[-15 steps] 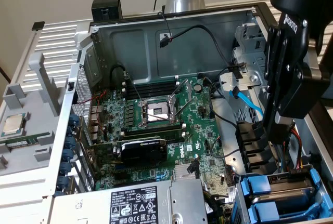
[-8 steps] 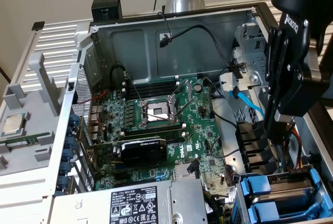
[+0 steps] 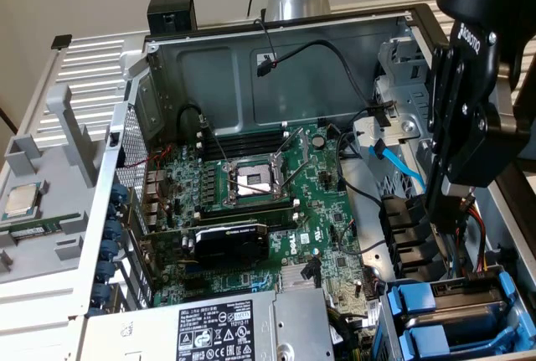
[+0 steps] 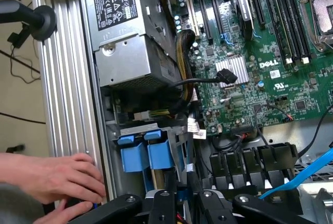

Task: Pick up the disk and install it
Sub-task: 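Insert the second disk wire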

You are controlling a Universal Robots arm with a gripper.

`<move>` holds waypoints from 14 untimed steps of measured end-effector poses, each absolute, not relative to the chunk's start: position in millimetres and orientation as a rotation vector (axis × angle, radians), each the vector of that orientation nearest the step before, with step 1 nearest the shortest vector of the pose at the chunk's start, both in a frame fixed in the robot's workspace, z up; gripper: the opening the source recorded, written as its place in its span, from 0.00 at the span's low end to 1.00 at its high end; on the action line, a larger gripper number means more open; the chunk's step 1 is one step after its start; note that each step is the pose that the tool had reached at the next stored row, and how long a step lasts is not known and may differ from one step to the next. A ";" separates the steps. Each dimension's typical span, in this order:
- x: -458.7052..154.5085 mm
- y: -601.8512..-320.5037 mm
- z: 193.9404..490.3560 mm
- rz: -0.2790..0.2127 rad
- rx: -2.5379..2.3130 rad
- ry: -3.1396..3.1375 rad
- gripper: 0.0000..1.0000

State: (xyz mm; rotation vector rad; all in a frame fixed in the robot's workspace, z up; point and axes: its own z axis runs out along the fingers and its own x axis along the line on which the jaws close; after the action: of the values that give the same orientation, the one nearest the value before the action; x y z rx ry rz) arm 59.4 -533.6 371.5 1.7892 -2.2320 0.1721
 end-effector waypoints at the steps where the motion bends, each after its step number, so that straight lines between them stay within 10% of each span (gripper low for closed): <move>1: 59.4 -533.6 371.5 0.172 1.789 -2.232 0.23; 14: 59.5 -534.1 371.5 0.171 1.791 -2.232 0.16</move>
State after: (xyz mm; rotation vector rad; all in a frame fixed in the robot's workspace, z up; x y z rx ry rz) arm 59.5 -534.1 371.5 1.7906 -2.2324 0.1705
